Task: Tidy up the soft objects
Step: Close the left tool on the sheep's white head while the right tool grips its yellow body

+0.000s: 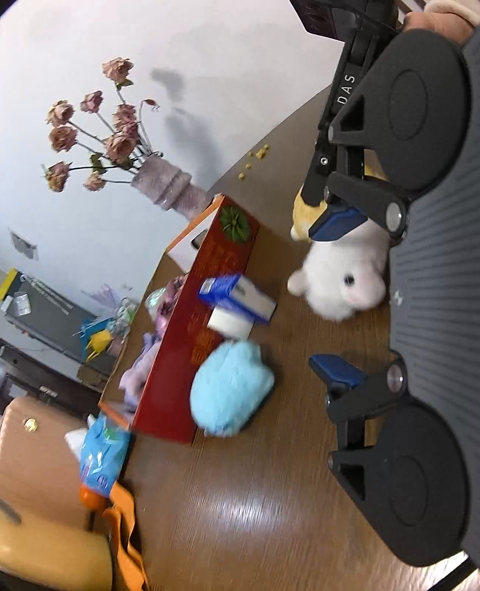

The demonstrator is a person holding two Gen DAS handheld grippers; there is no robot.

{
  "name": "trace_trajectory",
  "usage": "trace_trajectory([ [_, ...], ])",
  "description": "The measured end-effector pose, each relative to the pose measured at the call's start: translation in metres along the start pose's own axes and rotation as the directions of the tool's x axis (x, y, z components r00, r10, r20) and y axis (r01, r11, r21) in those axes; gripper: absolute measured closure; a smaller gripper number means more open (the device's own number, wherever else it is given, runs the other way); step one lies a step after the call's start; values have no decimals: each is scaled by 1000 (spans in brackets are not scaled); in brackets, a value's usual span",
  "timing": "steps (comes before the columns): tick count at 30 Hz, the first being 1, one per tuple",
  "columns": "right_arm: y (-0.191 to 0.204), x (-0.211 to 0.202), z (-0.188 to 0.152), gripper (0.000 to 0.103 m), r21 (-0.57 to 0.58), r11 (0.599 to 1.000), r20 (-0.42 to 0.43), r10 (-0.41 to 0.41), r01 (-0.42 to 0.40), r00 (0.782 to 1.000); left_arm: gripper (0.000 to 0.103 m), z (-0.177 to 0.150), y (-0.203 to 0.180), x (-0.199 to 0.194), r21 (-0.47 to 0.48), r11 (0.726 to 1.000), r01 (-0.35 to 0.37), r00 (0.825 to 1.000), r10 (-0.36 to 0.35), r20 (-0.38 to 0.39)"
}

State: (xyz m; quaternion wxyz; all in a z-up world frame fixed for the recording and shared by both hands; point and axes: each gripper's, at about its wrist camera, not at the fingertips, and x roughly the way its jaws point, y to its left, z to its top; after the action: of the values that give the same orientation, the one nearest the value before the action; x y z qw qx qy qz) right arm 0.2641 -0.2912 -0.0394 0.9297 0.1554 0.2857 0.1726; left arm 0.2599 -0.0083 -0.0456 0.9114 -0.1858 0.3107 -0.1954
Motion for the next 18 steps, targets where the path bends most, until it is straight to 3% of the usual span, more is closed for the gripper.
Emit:
trace_trajectory([
  [3,2,-10,3,51,-13,1000,21,-1,1,1000,34,0,-6,8,5,1000,11,1000,-11,-10],
  [6,2,-15,2,50,-17,1000,3,-8,8,1000,41,-5,-10,13,9,1000,-10,1000,10,-13],
  [7,1,-15,1,50,-8,1000,-7,-7,7,1000,47,-6,-12,14,6,1000,7,1000,-7,-21],
  [12,-5,-9,-2,51,32,999,-17,9,-8,1000,49,-8,-20,15,14,999,52,996,-51,-66],
  [18,-11,-15,4,55,36,999,-11,-13,14,1000,40,-3,-13,16,-19,999,51,996,-52,-70],
])
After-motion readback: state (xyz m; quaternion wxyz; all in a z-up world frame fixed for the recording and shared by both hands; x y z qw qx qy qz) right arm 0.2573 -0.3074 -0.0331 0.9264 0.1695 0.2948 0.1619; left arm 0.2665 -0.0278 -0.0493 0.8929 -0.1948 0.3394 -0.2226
